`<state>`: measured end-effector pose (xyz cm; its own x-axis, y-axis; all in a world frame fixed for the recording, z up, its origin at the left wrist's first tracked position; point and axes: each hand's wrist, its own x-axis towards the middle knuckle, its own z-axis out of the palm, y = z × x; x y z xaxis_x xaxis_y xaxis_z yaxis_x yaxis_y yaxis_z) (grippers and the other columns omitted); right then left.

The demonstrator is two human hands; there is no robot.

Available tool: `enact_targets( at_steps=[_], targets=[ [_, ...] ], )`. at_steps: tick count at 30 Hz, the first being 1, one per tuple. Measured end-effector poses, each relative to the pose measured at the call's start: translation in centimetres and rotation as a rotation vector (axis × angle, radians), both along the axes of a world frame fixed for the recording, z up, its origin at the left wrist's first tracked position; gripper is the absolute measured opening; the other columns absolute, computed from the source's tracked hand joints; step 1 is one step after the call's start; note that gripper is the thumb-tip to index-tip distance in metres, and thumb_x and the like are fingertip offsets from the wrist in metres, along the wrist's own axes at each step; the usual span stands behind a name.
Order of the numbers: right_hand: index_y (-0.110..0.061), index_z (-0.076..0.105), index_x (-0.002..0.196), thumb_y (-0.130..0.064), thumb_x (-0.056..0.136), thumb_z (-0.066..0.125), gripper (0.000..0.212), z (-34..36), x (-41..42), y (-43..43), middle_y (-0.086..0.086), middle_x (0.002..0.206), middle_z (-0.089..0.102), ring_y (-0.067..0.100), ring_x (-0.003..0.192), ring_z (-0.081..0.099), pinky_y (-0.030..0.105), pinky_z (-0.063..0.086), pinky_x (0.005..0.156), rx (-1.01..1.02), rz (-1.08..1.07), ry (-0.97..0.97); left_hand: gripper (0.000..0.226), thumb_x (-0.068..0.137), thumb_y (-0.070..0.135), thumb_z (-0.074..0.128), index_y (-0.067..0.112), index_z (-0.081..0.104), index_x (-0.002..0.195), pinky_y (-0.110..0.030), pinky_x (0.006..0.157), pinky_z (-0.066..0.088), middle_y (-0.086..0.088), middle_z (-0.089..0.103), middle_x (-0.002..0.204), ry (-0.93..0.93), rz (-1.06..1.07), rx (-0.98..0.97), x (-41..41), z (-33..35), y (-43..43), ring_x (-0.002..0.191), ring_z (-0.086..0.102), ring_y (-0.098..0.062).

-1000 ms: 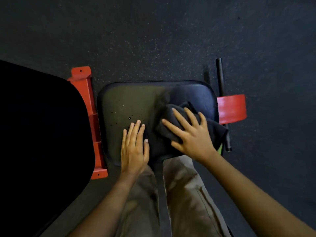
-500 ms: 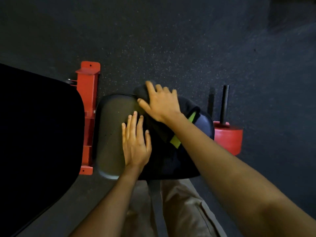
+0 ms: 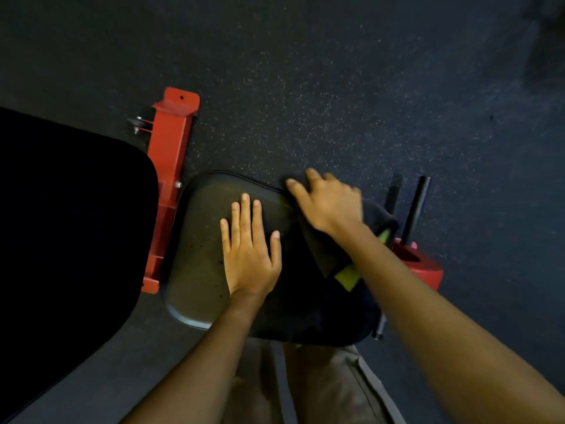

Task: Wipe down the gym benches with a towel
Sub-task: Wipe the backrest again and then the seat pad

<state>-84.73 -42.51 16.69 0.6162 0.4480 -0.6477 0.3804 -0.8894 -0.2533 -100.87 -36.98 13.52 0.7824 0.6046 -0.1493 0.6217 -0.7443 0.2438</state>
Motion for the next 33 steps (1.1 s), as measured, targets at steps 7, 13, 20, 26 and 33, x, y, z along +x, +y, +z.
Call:
enact_targets(
  at_steps=[7,13,20,26,33],
  targets=[
    [-0.027,0.038,0.143,-0.061,0.097,0.028,0.058,-0.1,-0.2,2.6,0.012,0.132,0.052,0.035,0.117,0.053,0.046,0.041,0.095,0.171,0.108,0.085,0.059,0.090,0.030,0.036,0.003,0.029,0.142,-0.039,0.115,0.007,-0.018,0.033,0.149,0.014,0.000,0.022,-0.1,-0.1,0.1,0.139,0.021,-0.027],
    [-0.023,0.044,0.137,-0.069,0.087,0.013,0.075,0.8,0.2,-6.5,0.013,0.114,0.060,0.038,0.101,0.060,0.045,0.045,0.079,0.062,0.110,-0.071,0.058,0.092,0.033,0.037,0.005,0.028,0.142,-0.039,0.115,0.005,-0.019,0.034,0.148,-0.021,0.008,-0.003,0.1,0.0,0.0,0.139,0.022,-0.029],
    [-0.023,0.035,0.143,-0.056,0.099,0.026,0.056,-0.3,0.2,2.9,0.014,0.136,0.049,0.037,0.118,0.052,0.047,0.039,0.096,0.093,0.141,0.074,0.057,0.092,0.033,0.035,0.005,0.027,0.141,-0.039,0.115,0.004,-0.020,0.035,0.148,-0.007,0.003,0.011,0.1,-0.1,0.0,0.138,0.022,-0.028],
    [-0.035,0.029,0.148,-0.065,0.093,0.031,0.063,0.2,-0.1,0.5,0.007,0.136,0.050,0.033,0.118,0.054,0.046,0.045,0.093,0.214,0.124,0.071,0.057,0.092,0.032,0.036,0.005,0.027,0.142,-0.040,0.115,0.006,-0.019,0.034,0.148,-0.018,-0.001,0.002,0.0,-0.1,0.1,0.139,0.021,-0.028],
    [-0.037,0.024,0.150,-0.079,0.083,0.012,0.080,0.8,-0.5,-5.1,0.007,0.134,0.051,0.037,0.106,0.059,0.046,0.050,0.081,0.048,0.170,-0.087,0.057,0.093,0.033,0.037,0.006,0.027,0.142,-0.041,0.114,0.009,-0.018,0.033,0.149,-0.032,0.005,-0.017,0.1,0.0,0.0,0.140,0.020,-0.027]
  ],
)
